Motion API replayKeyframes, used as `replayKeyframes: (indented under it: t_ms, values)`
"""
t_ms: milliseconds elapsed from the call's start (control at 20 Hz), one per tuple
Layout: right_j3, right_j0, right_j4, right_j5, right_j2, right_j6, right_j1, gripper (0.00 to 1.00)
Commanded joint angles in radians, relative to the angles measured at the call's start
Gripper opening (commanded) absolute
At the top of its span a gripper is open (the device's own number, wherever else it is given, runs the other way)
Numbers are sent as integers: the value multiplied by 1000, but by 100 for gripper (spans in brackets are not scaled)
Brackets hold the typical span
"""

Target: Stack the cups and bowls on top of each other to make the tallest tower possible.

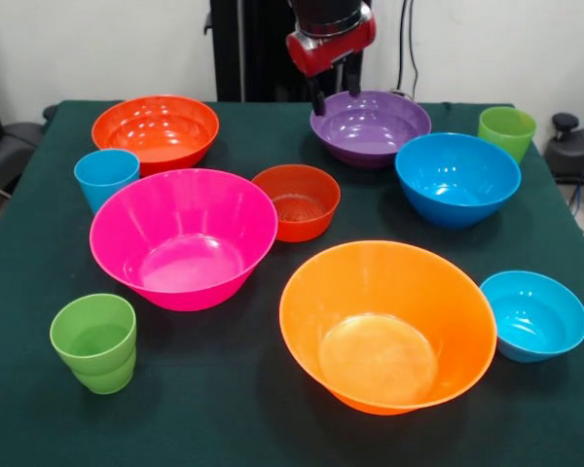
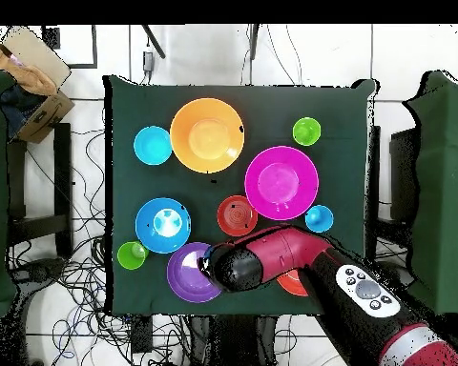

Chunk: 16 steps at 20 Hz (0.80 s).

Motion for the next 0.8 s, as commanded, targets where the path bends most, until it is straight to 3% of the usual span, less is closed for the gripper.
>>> replayKeyframes:
  t_ms: [50, 350, 800]
  values:
    - [-37, -3, -75, 28, 93, -179, 4, 100]
    - [-28, -1, -87, 22, 102, -157, -1, 100]
    - [-31, -55, -82, 52, 146, -210, 14, 100]
